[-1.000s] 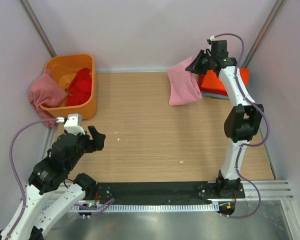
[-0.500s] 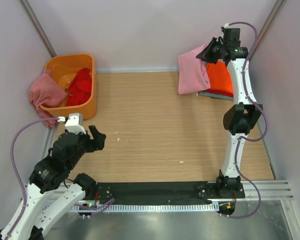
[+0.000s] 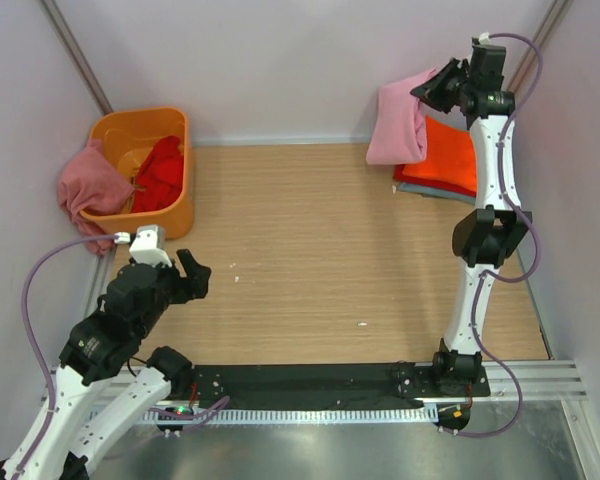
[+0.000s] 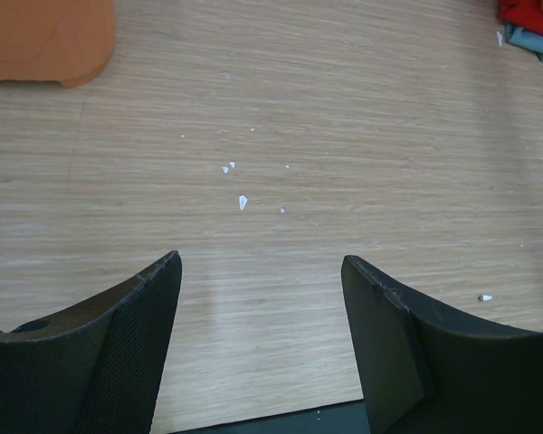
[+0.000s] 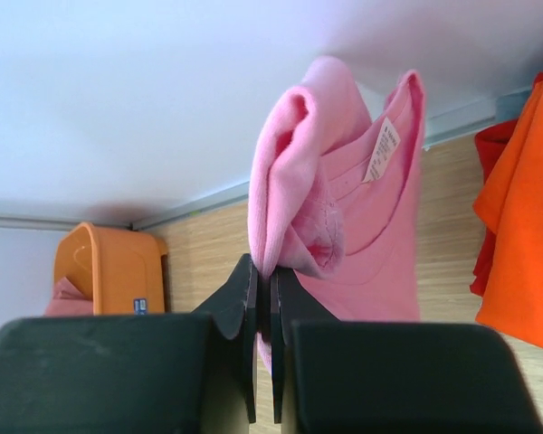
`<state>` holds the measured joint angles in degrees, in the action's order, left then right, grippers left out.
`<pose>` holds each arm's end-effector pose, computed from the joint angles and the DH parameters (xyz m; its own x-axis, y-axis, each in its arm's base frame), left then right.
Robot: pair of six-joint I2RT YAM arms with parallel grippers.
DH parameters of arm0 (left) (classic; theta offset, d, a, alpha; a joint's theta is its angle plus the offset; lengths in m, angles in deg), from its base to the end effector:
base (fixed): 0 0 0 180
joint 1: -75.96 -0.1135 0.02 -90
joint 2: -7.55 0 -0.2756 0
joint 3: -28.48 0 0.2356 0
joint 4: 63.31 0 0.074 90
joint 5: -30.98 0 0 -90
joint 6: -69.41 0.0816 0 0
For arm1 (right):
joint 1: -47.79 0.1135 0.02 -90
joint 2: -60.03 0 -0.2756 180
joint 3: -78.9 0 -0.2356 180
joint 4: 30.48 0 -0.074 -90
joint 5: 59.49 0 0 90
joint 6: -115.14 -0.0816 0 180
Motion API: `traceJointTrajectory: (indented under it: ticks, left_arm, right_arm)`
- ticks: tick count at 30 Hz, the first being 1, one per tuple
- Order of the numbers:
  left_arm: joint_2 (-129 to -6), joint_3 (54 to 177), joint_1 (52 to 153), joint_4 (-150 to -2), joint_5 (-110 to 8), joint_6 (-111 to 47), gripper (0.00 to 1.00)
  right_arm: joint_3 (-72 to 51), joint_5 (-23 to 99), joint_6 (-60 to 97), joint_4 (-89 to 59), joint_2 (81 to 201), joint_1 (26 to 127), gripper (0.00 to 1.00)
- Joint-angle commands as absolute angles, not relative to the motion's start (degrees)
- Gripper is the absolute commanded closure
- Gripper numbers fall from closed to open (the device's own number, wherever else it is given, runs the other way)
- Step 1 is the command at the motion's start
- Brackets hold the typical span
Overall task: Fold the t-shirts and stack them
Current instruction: Neatly place the folded tshirt to the corner
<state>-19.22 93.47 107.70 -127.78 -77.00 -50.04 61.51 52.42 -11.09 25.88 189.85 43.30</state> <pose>0.0941 -0.0286 0.3163 -0.4578 -0.2667 -0.8481 0.0458 0.9456 -0.3221 0.5325 -0.0113 0.3929 -0.4802 0.5877 -0.6512 0.0192 0.7492 0.6621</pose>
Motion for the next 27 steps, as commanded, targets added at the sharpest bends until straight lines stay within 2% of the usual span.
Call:
traceJointTrajectory:
  ticks: [1,8,13,16,27]
  left_arm:
    - [-19.9,93.0,107.3,-125.1,-77.0,-49.3,0.28]
    - [-20.3,93.0,107.1,-125.1,-76.8,-49.2,0.27]
    - [-20.0,92.9,107.1,-125.1,-76.8,-49.2,0.27]
    - [-20.1,92.9,107.1,-125.1,-77.0,-49.3,0.27]
    - [-20.5,92.8,107.1,-125.1,-77.0,-49.3,0.27]
  right_arm:
    - [65.7,55.2,-14.0,20.3,188.3,39.5,0.99]
    - [59.2,56.3,-10.8,21.7,185.1,34.8,0.99]
    - [54.5,59.6,-10.5,18.7,186.9,30.7,0.99]
    - [55.0,61.7,-9.4,20.4,190.9,28.3,0.99]
    - [55.9,65.7,-11.0,20.6,192.7,25.2,0.99]
